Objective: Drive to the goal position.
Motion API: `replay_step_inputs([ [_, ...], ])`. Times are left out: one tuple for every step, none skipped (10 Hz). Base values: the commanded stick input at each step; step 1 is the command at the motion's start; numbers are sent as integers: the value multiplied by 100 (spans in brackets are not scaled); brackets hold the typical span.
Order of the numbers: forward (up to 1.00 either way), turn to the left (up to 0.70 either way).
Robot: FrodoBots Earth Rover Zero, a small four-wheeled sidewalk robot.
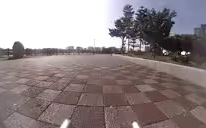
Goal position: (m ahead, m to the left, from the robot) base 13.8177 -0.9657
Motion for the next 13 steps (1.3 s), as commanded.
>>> replay_step_inputs([
  [50, 8],
  [50, 0],
  [50, 3],
  [50, 4],
  [50, 0],
  [50, 0],
  [50, 1],
  [50, 2],
  [50, 0],
  [50, 0],
  [50, 0],
  [50, 0],
  [50, 0],
])
